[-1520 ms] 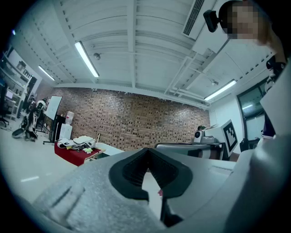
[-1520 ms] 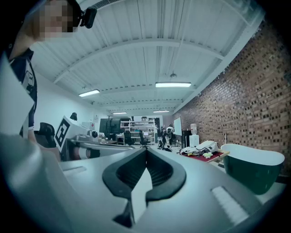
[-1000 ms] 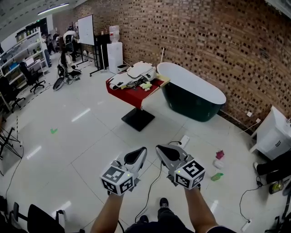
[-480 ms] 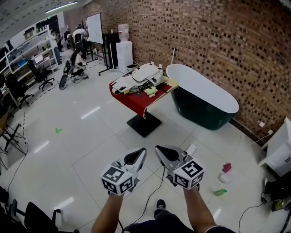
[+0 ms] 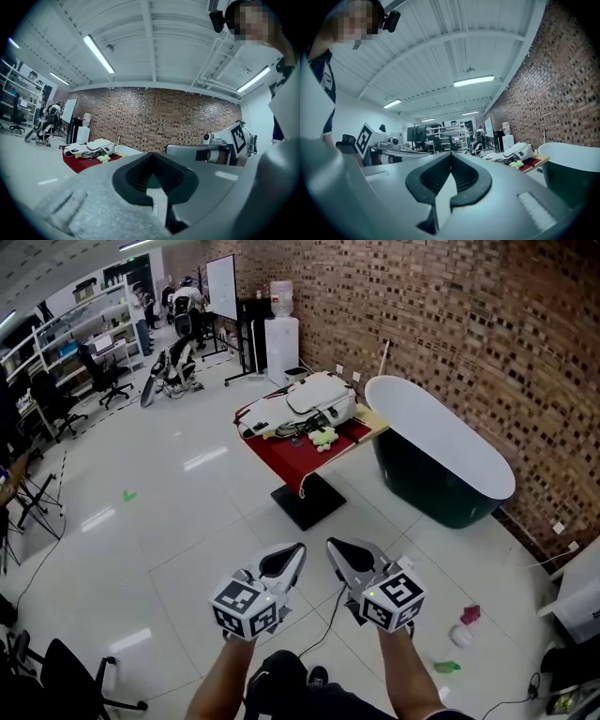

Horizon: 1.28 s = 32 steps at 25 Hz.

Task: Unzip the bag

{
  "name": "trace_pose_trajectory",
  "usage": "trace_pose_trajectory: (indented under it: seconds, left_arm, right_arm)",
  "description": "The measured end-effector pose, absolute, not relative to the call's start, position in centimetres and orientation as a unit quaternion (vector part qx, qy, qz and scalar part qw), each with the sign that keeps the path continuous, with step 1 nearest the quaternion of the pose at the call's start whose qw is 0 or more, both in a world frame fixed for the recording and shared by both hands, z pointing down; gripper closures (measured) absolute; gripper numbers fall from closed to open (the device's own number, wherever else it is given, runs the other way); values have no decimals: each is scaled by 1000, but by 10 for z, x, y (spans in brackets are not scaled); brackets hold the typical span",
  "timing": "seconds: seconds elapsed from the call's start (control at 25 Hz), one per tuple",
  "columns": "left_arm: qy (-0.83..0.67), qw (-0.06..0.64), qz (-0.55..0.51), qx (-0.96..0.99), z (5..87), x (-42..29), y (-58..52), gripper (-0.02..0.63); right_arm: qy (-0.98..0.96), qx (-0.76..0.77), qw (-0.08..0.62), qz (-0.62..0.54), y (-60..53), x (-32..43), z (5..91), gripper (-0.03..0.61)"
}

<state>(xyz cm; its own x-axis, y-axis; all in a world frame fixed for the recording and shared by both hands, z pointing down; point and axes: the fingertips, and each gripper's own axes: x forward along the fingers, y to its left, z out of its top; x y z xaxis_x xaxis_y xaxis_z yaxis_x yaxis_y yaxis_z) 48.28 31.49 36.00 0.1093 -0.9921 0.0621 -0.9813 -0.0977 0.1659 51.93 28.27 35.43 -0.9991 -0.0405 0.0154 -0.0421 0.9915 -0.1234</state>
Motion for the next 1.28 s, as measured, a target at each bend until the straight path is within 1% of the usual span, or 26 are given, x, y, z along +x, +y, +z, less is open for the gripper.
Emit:
trace_pose_trajectory:
  seconds: [0.16, 0.36, 0.6, 0.96, 1.28]
  left_arm:
    - [-669, 85, -32, 737, 364, 466, 293, 611]
    - [-664, 83, -39, 742, 370, 427, 255, 611]
    - [-645, 77, -25, 760, 375, 361, 199, 611]
    - [-616, 98, -31, 781, 388, 250, 141, 611]
    - [-612, 110, -28, 783, 404, 182, 91, 611]
  right_arm:
    - [-998, 18, 11, 64, 260, 503, 359, 575]
    - [-998, 26, 21, 58, 224, 469, 366, 575]
    - [-996, 57, 33, 63, 174, 402, 374, 575]
    - [-992, 96, 60, 63, 119, 299, 384, 575]
    - [-990, 102, 70, 70, 69, 232, 399, 575]
